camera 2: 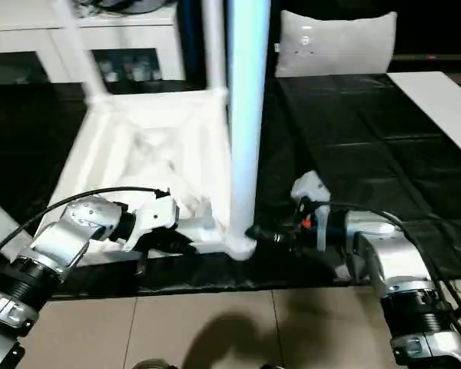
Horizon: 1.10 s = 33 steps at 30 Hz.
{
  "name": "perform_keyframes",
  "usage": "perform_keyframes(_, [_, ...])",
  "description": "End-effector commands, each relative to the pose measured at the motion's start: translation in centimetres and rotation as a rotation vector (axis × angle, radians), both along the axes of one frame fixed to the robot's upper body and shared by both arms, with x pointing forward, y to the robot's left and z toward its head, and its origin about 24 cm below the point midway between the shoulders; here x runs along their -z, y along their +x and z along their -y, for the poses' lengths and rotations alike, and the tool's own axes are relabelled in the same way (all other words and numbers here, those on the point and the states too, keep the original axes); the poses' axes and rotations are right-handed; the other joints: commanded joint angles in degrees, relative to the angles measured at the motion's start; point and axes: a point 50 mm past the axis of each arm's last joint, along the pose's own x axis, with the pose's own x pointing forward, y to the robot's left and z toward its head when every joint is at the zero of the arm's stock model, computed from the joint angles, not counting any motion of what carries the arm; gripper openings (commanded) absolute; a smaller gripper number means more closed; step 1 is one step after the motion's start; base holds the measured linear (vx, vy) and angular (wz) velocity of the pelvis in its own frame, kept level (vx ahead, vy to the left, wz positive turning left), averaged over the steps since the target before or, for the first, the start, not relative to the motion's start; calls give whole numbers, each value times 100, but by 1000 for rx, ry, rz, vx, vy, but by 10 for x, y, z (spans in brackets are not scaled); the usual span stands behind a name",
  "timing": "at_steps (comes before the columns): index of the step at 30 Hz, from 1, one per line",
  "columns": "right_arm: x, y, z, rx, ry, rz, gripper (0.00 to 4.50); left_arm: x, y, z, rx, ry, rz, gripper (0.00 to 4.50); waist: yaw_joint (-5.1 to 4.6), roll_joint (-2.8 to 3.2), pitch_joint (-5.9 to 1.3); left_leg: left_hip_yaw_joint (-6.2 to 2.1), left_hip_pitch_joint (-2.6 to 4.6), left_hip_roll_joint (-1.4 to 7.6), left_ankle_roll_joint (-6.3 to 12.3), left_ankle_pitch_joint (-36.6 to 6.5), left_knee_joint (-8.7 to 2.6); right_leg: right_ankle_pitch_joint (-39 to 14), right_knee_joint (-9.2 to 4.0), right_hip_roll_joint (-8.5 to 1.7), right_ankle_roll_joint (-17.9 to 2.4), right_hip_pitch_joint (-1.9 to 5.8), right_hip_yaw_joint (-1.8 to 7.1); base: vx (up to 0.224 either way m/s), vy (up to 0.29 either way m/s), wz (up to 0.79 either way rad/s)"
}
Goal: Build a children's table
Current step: Rotate leg to tighten
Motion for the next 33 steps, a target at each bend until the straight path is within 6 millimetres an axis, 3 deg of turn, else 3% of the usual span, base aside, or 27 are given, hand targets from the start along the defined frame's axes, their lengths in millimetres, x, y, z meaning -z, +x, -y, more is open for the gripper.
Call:
perform_keyframes(1, [-5,2,-4,-47,-3,1,309,1,-6,8,114,39,-23,0,-11,-93,-450,-17,-30,250,488,-633,-398,-1875,-336,-363,-623,389,407,0,0,0])
perform_keyframes(3, [-4,1,-6,-64,-3,-8,277,1,-6,8,128,41,-26,0,-10,-125,-436,1,-18,231,442,-720,-403,-2114,-365,-359,-544,385,418,0,0,0])
perform_keyframes(7, [-2,-1,-11,-109,20,-40,249,1,-7,8,147,39,-28,0,24,-119,-422,19,15,209,393,-813,-405,-2528,-430,-348,-370,356,415,0,0,0])
perform_keyframes(13, [-1,-3,-12,-139,36,-67,203,2,-7,7,158,37,-34,0,65,-123,-440,14,7,214,379,-708,-405,-2454,-410,-338,-332,356,424,0,0,0])
perform_keyframes(20, [1,-7,-14,-158,63,-95,196,4,-8,6,141,22,-55,0,69,-119,-443,15,6,214,386,-676,-403,-2388,-395,-333,-381,357,421,0,0,0])
perform_keyframes(24, [3,-6,-31,-55,103,-78,196,1,-3,13,-8,-56,-73,0,56,-82,-436,12,6,218,334,-693,-411,-2441,-406,-331,-363,362,417,0,0,0])
perform_keyframes(26, [7,0,-38,47,74,-65,196,0,1,16,-78,-80,-63,0,22,-90,-411,16,18,190,262,-801,-414,-2661,-461,-321,-275,349,395,0,0,0])
perform_keyframes(28, [10,5,-43,128,51,-56,196,0,3,19,-130,-98,-58,0,-63,-81,-383,15,39,123,126,-1061,-397,-3149,-558,-308,-69,335,314,0,0,0])
perform_keyframes(30, [17,18,-52,329,22,-55,196,0,8,26,-231,-134,-42,0,-207,-69,-359,-3,33,89,54,-1226,-380,-3411,-627,-288,109,328,233,0,0,0])
perform_keyframes(31, [18,26,-58,446,20,-53,196,-1,11,31,-290,-156,-35,0,-330,-77,-349,-31,-14,83,23,-1373,-372,-3509,-664,-274,251,369,161,0,0,0])
perform_keyframes(32, [19,28,-59,470,20,-53,195,-1,11,32,-303,-161,-35,0,-379,-37,-356,-50,-3,94,-6,-1452,-362,-3533,-672,-280,296,370,134,0,0,0])
perform_keyframes(33, [19,28,-59,485,21,-52,195,-1,12,33,-311,-164,-34,0,-553,-4,-385,-86,27,105,49,-1644,-354,-3434,-745,-284,364,400,62,0,0,0])
